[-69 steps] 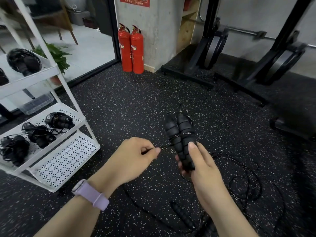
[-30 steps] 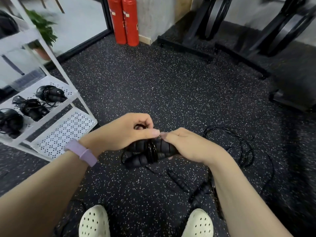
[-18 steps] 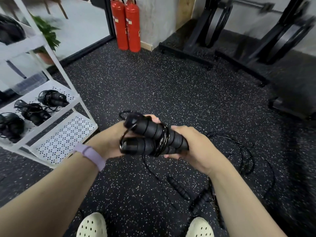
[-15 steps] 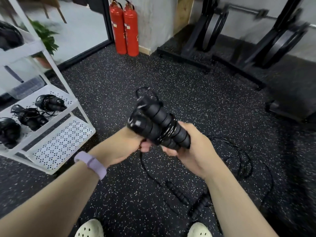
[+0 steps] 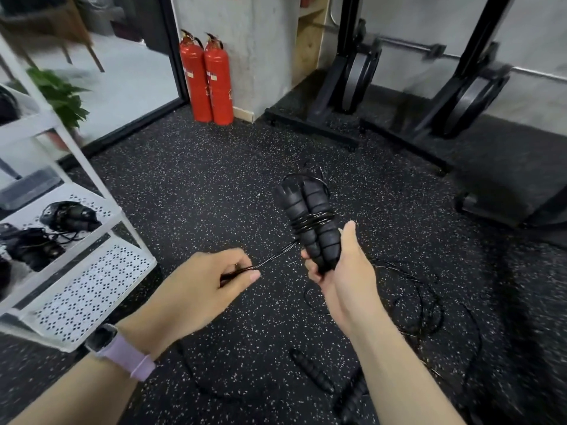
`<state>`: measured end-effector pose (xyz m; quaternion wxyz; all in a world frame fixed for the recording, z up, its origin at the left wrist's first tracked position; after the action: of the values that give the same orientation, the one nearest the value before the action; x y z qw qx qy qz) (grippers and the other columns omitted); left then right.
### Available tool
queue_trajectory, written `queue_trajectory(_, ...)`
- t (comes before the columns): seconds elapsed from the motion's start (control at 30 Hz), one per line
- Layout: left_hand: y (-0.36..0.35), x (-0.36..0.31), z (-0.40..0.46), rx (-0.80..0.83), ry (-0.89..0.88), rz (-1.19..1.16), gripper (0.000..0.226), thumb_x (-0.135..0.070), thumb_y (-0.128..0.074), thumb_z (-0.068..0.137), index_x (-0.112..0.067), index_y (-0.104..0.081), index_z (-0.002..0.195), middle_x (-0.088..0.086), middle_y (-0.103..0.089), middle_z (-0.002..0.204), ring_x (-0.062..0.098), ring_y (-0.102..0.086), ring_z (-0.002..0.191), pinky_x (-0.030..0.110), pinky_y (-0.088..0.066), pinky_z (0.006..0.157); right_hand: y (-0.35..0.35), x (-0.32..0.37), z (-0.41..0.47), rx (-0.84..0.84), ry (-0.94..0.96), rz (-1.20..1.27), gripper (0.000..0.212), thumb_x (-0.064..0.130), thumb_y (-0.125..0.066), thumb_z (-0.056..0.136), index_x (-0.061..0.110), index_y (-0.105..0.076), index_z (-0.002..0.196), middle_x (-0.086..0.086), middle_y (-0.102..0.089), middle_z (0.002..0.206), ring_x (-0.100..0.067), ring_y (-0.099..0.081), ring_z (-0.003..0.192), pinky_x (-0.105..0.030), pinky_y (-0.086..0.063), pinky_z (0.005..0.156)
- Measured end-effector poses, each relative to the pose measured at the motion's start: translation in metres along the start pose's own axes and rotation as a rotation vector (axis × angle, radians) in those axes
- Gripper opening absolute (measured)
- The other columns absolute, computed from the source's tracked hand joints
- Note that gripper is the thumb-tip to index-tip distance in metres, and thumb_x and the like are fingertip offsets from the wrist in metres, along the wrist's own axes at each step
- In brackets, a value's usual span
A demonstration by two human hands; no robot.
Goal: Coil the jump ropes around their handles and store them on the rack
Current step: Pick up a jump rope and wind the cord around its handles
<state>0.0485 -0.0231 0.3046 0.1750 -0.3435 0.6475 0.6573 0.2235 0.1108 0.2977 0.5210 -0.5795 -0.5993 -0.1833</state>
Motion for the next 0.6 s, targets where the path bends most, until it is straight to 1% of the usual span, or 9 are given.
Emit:
queue_trajectory(0.1,0.004,-0.005,-0.002,-0.017,0.015,0.164,0.03,-0.06,-0.045,0.094,-0.036,-0.059,0.082,-0.018,-0.064,0.068,0.004,-0.051,0.051,0.017,-0.035,0.047,0.0,-0.001,0.001,-0.03,0.046,-0.019,0.056,0.058,-0.032,0.108,0.017,-0.063,0.129,-0.009,-0.069,0.082,-0.012,-0.055,0.06,-0.025,-0.043,0.054)
queue_trajectory(0.23,0.012,-0.009,-0.003,-0.131,-0.059,0.268,0.037,-0.06,-0.043,0.096,-0.033,-0.06,0.077,-0.012,-0.056,0.062,0.005,-0.051,0.057,0.019,-0.03,0.048,0.004,-0.003,0.001,-0.088,0.086,-0.16,0.047,0.056,-0.029,0.109,0.03,-0.064,0.123,-0.007,-0.071,0.09,-0.013,-0.057,0.065,-0.026,-0.046,0.056)
queue_trajectory(0.3,0.014,-0.014,-0.003,-0.186,-0.141,0.333,0.037,-0.058,-0.041,0.097,-0.034,-0.064,0.082,-0.014,-0.05,0.063,0.005,-0.05,0.062,0.017,-0.031,0.051,0.005,-0.006,0.0,-0.096,0.14,-0.385,0.046,0.056,-0.027,0.109,0.032,-0.062,0.128,-0.003,-0.072,0.109,-0.013,-0.066,0.085,-0.031,-0.054,0.07)
queue_trajectory(0.33,0.015,-0.017,-0.003,-0.208,-0.182,0.343,0.037,-0.057,-0.041,0.097,-0.034,-0.067,0.085,-0.016,-0.048,0.065,0.004,-0.05,0.062,0.015,-0.032,0.053,0.006,-0.008,0.0,-0.09,0.178,-0.524,0.048,0.055,-0.025,0.109,0.031,-0.06,0.132,0.003,-0.069,0.118,-0.009,-0.066,0.1,-0.032,-0.055,0.084)
queue_trajectory(0.37,0.016,-0.019,-0.003,-0.226,-0.22,0.349,0.038,-0.056,-0.041,0.097,-0.031,-0.07,0.089,-0.017,-0.048,0.068,0.003,-0.048,0.063,0.013,-0.033,0.056,0.005,-0.009,0.0,-0.073,0.219,-0.661,0.048,0.054,-0.025,0.109,0.03,-0.059,0.132,0.011,-0.067,0.12,0.0,-0.063,0.108,-0.028,-0.051,0.091)
queue_trajectory(0.4,0.016,-0.021,-0.003,-0.239,-0.257,0.362,0.039,-0.053,-0.043,0.097,-0.028,-0.073,0.093,-0.017,-0.049,0.071,0.002,-0.047,0.065,0.014,-0.035,0.061,0.004,-0.01,0.0,-0.043,0.25,-0.779,0.046,0.052,-0.025,0.109,0.028,-0.061,0.126,0.016,-0.066,0.114,0.007,-0.06,0.105,-0.023,-0.048,0.089)
queue_trajectory(0.43,0.017,-0.023,-0.003,-0.25,-0.293,0.384,0.036,-0.049,-0.047,0.098,-0.026,-0.074,0.096,-0.018,-0.049,0.074,0.002,-0.046,0.068,0.017,-0.038,0.066,0.003,-0.011,-0.002,-0.01,0.263,-0.877,0.045,0.051,-0.026,0.109,0.026,-0.063,0.117,0.013,-0.067,0.104,0.004,-0.061,0.099,-0.023,-0.046,0.082)
queue_trajectory(0.5,0.017,-0.025,-0.002,-0.261,-0.348,0.422,0.027,-0.043,-0.053,0.097,-0.026,-0.074,0.096,-0.018,-0.048,0.079,0.003,-0.041,0.073,0.022,-0.038,0.071,0.0,-0.014,-0.004,0.057,0.254,-1.023,0.045,0.051,-0.03,0.108,0.022,-0.065,0.105,0.004,-0.069,0.091,-0.012,-0.064,0.09,-0.027,-0.046,0.075)
queue_trajectory(0.6,0.012,-0.024,0.0,-0.159,-0.344,0.412,0.027,-0.046,-0.048,0.099,-0.031,-0.07,0.097,-0.017,-0.046,0.082,0.003,-0.039,0.078,0.019,-0.032,0.074,-0.005,-0.018,-0.011,0.172,0.233,-1.229,0.045,0.06,-0.032,0.106,0.034,-0.069,0.103,0.007,-0.072,0.087,-0.018,-0.067,0.085,-0.035,-0.05,0.075)
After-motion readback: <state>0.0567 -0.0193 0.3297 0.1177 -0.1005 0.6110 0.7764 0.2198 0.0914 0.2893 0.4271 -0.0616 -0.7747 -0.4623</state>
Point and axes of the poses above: each hand's wrist, its own z-axis towards the middle knuckle, its own y-axis out of the back of the hand, x = y × z, the point moved 2 cm from there along z, towards the middle knuckle
